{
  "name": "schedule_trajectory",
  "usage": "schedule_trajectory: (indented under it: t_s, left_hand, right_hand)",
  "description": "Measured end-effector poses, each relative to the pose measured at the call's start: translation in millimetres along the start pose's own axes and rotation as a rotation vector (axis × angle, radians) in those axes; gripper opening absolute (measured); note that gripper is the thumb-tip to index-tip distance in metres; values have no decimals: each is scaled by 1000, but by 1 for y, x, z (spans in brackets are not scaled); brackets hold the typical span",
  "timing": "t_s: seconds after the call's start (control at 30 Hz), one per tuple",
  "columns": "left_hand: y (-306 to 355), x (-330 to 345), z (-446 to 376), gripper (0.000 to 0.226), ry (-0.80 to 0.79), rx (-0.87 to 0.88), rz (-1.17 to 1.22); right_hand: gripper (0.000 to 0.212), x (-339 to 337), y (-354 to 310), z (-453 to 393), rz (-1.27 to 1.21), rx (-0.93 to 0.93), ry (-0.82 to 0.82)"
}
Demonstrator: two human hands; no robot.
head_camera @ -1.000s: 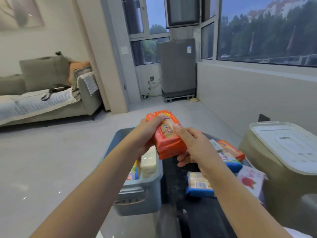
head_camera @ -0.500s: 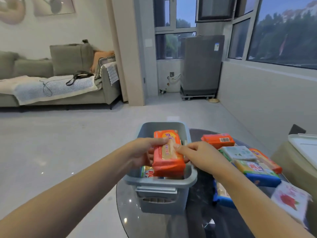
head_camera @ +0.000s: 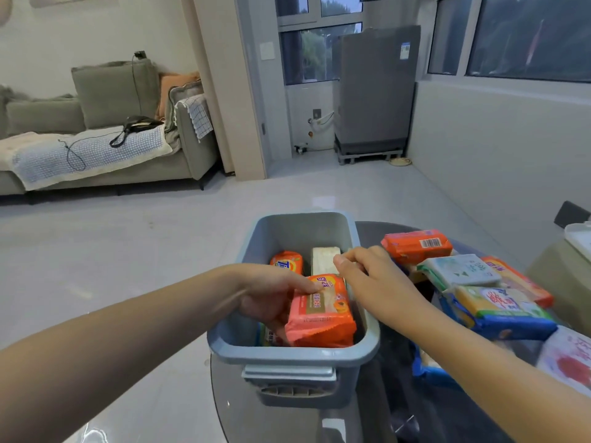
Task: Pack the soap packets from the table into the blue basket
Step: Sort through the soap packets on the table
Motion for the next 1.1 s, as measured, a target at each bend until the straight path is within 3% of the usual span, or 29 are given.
schedule_trajectory:
  t_s: [0.13, 0.43, 0.7, 1.1]
  left_hand:
    - [1, 2, -10, 33, -37, -38, 1]
    - [-7, 20, -13, 24, 14, 68, 249]
    - [3, 18, -11, 50, 59, -127, -238]
    - [11, 16, -23, 53, 255, -305, -774]
  right_hand:
    - [25, -2, 2, -2, -54, 16, -3]
    - [28, -2, 1, 1, -119, 29, 7]
    - [18, 1, 1, 7, -145, 28, -1]
    - [20, 2, -2, 10, -131, 25, -21]
Point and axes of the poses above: each hand's wrist, its own z-axis away from the middle knuckle, its own x-axis out of the palm, y = z × x, the point moved 4 cm from there along -z, towards the middle knuckle, and after that the axes turned 15 degrees about -z, right-handed, at the moved point
